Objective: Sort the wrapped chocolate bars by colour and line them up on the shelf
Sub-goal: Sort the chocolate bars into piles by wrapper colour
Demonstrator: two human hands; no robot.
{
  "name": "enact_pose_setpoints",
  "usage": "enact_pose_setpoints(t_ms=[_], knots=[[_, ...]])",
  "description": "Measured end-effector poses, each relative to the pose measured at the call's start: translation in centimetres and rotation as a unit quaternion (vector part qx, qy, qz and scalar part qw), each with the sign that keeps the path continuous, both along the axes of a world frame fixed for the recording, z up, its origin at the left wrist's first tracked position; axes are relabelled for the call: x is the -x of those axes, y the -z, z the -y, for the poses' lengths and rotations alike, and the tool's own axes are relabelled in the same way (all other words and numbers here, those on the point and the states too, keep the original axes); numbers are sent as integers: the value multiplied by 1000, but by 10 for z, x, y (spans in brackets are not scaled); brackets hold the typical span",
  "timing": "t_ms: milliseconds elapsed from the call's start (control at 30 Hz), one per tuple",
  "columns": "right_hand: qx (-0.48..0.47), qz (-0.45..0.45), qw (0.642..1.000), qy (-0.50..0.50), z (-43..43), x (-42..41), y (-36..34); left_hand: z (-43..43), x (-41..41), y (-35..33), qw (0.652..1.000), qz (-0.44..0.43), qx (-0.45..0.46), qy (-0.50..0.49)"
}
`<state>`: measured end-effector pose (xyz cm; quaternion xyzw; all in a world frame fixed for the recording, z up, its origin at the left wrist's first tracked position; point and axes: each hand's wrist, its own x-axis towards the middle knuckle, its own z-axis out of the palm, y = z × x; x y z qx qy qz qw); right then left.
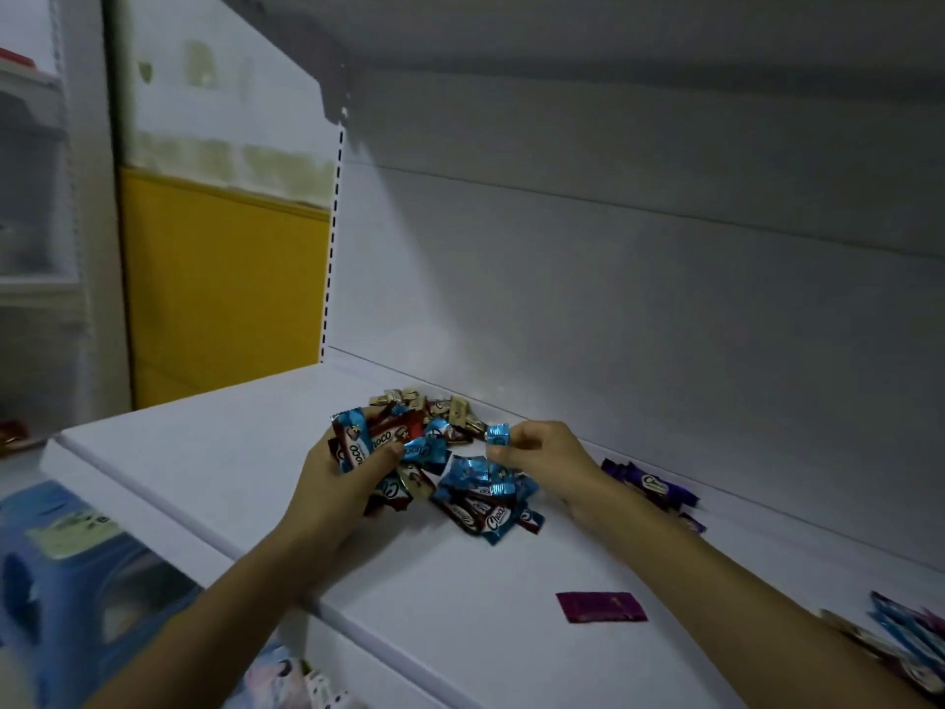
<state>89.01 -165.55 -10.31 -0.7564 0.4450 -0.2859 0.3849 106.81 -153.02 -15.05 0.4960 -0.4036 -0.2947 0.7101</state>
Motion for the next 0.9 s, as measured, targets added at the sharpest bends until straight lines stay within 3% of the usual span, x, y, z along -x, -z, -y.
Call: enact_pose_setpoints(t_ms=[133, 233, 300, 367, 433, 567, 733, 900], knots=[[-2, 6, 1000, 22, 9, 4, -6, 4, -2, 1, 999, -18, 2, 28], [-15, -41, 999, 0, 11, 5, 0, 5, -3, 1, 999, -28, 5, 41], [34, -54, 998, 23, 10, 1, 11, 6, -4, 2, 998, -36, 7, 56], [89, 11, 994, 56, 6, -7, 13, 7, -5, 3, 997, -39, 5, 67], [66, 58, 996, 21, -2, -17, 8, 7, -6, 4, 996, -48, 9, 76], [-15, 58, 997, -56, -13, -30, -2, 5, -7, 5, 995, -47, 12, 89], [5, 47, 999, 4, -10, -21, -15, 4, -8, 7, 995, -41, 18, 87], [-8, 12, 997, -80, -21, -25, -4, 3, -7, 8, 995, -30, 16, 90]])
